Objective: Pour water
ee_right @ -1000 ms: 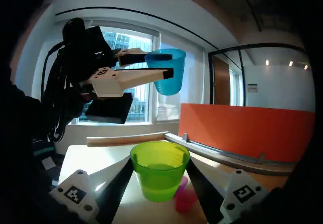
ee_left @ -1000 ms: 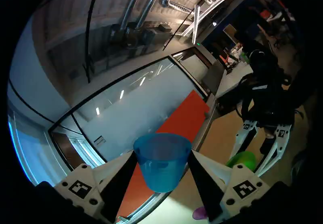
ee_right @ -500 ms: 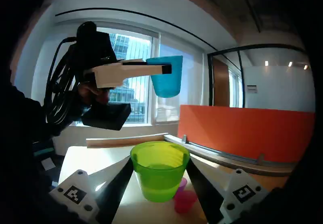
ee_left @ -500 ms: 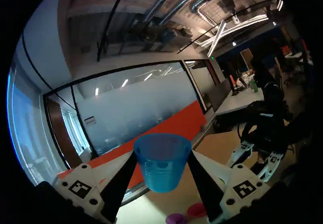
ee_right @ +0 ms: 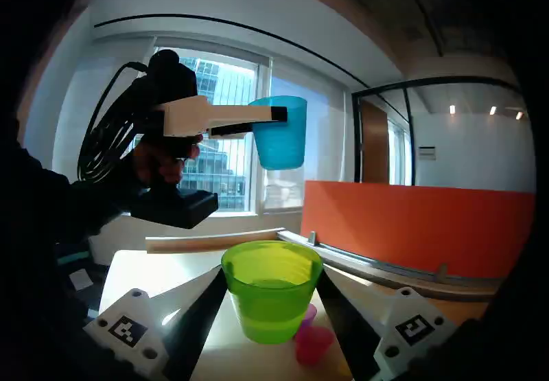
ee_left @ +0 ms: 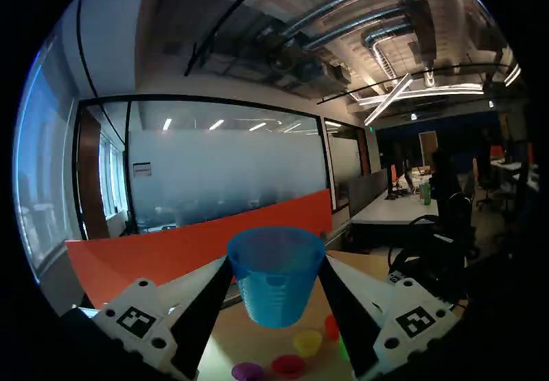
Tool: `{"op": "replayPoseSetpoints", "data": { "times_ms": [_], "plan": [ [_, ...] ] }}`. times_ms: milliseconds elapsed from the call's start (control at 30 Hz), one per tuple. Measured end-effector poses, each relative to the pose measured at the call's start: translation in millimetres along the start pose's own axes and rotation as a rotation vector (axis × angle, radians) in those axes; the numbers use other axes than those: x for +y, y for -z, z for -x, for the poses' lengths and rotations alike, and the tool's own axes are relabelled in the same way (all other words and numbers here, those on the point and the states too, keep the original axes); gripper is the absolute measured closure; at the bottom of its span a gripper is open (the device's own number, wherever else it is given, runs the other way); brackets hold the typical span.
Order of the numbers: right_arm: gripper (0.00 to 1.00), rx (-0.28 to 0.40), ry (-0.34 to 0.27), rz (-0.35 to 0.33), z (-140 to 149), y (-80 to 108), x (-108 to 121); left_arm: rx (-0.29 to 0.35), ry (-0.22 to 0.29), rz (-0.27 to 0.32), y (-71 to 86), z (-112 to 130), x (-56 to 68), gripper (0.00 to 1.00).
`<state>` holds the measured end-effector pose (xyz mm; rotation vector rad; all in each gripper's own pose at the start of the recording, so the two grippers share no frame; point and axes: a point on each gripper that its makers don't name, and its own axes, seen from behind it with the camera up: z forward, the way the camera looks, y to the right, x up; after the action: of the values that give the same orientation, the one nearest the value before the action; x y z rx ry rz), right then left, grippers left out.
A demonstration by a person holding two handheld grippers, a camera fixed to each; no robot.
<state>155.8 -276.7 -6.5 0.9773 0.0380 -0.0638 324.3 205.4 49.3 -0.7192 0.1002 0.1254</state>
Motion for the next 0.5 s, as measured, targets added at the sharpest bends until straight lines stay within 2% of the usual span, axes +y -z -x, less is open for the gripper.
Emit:
{"op": "replayPoseSetpoints", "data": {
  "times_ms": [133,500],
  "plan": [
    [0.11,0.001,-0.001,0.0,-0.7,0.0,0.4,0.004,0.039,0.0,-0.8,1.0,-3.4,0.15],
    [0.11,-0.008,-0.006,0.011,0.6,1.3,3.8,-0.001,0.022,-0.02,2.2,6.8,-9.7,0.15]
  ]
}}
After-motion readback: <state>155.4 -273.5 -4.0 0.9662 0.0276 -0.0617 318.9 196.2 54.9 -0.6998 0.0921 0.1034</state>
